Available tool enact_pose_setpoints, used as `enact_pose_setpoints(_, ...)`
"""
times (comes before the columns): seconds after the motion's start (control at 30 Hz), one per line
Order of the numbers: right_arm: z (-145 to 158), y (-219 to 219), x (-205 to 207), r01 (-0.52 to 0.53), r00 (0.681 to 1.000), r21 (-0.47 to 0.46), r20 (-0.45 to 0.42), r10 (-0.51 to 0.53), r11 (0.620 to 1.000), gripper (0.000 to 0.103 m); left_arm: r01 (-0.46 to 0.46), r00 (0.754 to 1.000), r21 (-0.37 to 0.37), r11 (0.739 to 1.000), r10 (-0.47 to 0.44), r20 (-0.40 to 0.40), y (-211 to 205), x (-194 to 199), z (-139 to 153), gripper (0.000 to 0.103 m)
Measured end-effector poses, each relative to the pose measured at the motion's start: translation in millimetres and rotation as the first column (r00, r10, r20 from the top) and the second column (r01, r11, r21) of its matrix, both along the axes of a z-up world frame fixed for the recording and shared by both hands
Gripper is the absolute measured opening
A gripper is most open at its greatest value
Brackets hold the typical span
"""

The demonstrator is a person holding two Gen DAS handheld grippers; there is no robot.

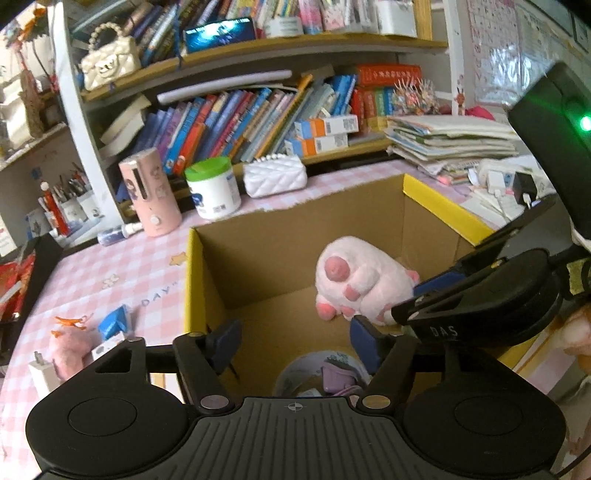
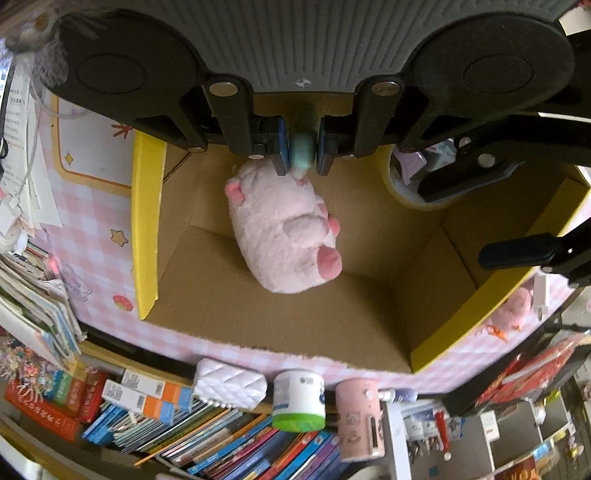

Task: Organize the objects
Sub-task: 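Open the left tool to release the car while the right tool releases the mint-green toy, then withdraw both open tools from the box back over the table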

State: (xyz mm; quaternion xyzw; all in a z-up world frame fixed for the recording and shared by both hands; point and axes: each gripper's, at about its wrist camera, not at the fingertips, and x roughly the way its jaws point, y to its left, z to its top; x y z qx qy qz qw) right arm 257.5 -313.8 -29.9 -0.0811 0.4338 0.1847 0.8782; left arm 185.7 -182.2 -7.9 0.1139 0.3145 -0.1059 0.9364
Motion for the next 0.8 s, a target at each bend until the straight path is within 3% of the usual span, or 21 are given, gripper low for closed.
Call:
enact_pose_setpoints(0.07, 3, -2, -4, 0.020, 1.000, 0.015, 0.019, -0.021, 1.000, 0.023, -0.007, 1.000, -0.016, 1.000, 0.008, 0.014, 4, -4, 4, 0.076)
enact_pose_setpoints(0.4, 32, -8, -35, 0.133, 0.978, 0.090, 0.150, -0.145, 0.987, 0.035, -0.008, 0.996, -0.074, 0.997, 0.014, 0.087, 17, -29, 25, 0.085)
enact_pose_setpoints(0.8, 50, -6, -85, 0.320, 0.897, 0.131, 0.277, -0.344, 0.938, 0.054, -0.048, 0.992, -0.119, 0.992, 0.062, 0.113, 55, -59, 29, 0.089)
